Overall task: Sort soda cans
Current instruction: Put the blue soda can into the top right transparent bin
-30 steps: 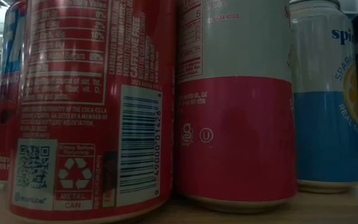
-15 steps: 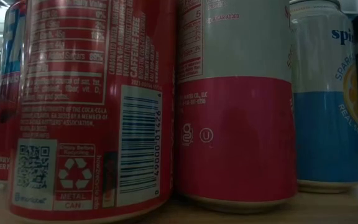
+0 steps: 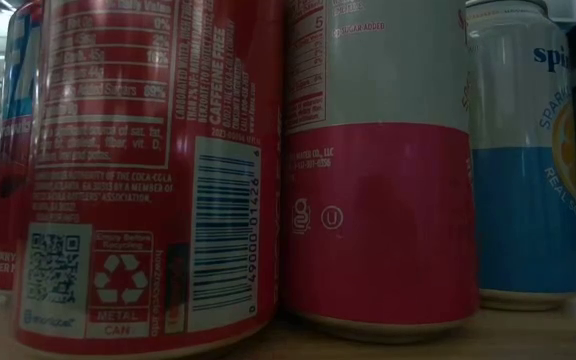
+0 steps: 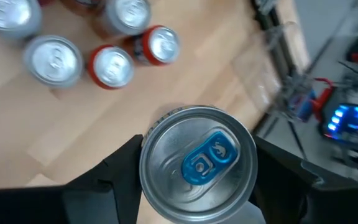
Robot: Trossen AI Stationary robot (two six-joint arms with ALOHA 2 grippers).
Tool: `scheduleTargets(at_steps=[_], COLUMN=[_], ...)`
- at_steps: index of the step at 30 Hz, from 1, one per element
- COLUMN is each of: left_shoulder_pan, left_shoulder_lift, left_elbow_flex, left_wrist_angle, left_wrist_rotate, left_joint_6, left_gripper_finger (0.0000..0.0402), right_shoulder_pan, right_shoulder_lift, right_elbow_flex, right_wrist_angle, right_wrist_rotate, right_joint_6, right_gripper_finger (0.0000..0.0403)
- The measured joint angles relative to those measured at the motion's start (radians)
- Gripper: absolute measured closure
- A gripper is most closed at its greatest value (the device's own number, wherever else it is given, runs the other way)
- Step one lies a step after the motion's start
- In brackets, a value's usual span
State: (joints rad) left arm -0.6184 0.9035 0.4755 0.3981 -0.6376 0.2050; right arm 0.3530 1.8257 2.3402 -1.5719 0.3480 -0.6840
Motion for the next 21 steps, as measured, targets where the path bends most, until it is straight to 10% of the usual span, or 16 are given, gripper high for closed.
scheduleTargets(at_steps=[9, 21], left_shoulder_pan=[0.0, 0.0], left_shoulder_lift=[0.0, 0.0], left_elbow_flex=[0.0, 0.0], left_wrist_angle=[0.0, -0.002], left_wrist_rotate=[0.0, 0.0], left_joint_6=[-0.005, -0.005], left_gripper_finger=[0.02, 0.02], right_shoulder_pan=[-0.056, -0.267], right_shoulder_lift=[-0.109, -0.452], right_elbow_flex=[-0.067, -0.633], right_wrist_angle=[0.003, 0.0], right_wrist_rotate=[0.077, 0.07], right_joint_6=[0.011, 0.189], right_gripper_finger=[0.0168, 0.0168])
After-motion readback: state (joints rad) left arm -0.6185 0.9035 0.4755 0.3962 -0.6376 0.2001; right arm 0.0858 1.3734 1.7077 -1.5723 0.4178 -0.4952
